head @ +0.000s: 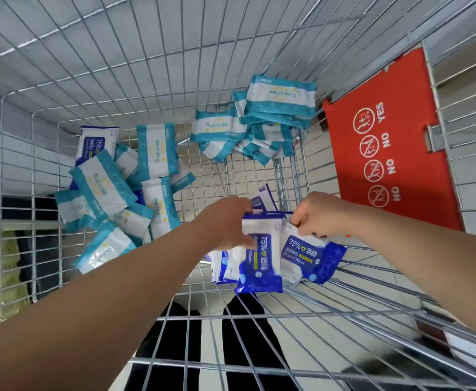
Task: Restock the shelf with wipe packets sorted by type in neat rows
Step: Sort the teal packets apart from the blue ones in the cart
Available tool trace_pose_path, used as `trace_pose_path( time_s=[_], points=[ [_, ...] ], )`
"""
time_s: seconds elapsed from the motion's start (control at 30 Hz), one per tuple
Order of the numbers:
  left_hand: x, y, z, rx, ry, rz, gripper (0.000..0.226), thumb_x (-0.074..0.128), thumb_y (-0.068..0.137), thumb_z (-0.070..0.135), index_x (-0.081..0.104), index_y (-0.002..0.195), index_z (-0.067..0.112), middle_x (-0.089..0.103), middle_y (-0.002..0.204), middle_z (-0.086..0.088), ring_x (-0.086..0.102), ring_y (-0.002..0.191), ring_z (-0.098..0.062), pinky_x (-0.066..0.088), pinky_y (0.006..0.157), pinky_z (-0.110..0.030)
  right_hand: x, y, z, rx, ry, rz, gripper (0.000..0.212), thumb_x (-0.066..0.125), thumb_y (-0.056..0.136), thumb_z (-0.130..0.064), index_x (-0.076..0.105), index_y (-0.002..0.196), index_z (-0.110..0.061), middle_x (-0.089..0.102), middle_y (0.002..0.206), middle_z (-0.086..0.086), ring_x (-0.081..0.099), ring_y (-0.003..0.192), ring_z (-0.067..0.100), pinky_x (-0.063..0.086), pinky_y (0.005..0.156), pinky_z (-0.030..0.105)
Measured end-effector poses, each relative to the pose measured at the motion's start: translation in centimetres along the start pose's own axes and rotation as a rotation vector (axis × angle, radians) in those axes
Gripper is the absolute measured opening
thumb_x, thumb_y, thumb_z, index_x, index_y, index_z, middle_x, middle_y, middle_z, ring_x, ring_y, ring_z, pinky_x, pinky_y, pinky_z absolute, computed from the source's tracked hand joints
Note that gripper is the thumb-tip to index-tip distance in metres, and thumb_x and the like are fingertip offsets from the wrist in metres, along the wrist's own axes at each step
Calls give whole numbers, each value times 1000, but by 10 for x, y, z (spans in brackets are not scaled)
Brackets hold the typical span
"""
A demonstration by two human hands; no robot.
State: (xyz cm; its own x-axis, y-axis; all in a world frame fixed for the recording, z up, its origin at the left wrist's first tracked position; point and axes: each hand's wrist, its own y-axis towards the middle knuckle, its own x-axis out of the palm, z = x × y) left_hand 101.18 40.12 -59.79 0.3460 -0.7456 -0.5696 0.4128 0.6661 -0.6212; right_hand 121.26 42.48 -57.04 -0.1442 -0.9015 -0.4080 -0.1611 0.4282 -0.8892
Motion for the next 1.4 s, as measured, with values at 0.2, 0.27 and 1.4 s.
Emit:
trace_pose_path(
  time_s=[0.2, 0.27, 1.4],
  points=[
    [-4, -7, -15, -44, 286, -138, 50, 71, 73, 58, 51, 101, 22, 58, 98, 5, 53, 87, -19, 45, 74, -32, 8, 1, -4, -50, 122, -13, 33, 63, 85, -1, 71, 113, -17, 68, 106, -2, 58, 74, 2, 43, 63, 10],
    [-2, -9, -19, -54, 271, -103, 59, 69, 71, 63, 54, 113, 23, 60, 103, 5, 56, 92, -19, 49, 80, -35, 8, 4, -5, -65, 108, -2, 34, 63, 84, -2, 70, 113, -17, 68, 109, -1, 58, 78, 5, 40, 60, 8],
    [-109, -36, -238, -522, -155, 455, 56, 70, 84, 38, 48, 125, 7, 56, 117, -15, 53, 111, -33, 41, 86, -35, 0, 134, -234, -362, 124, 488, 48, 59, 93, -25, 47, 139, -14, 40, 147, 8, 42, 131, 24, 26, 105, 26]
  ],
)
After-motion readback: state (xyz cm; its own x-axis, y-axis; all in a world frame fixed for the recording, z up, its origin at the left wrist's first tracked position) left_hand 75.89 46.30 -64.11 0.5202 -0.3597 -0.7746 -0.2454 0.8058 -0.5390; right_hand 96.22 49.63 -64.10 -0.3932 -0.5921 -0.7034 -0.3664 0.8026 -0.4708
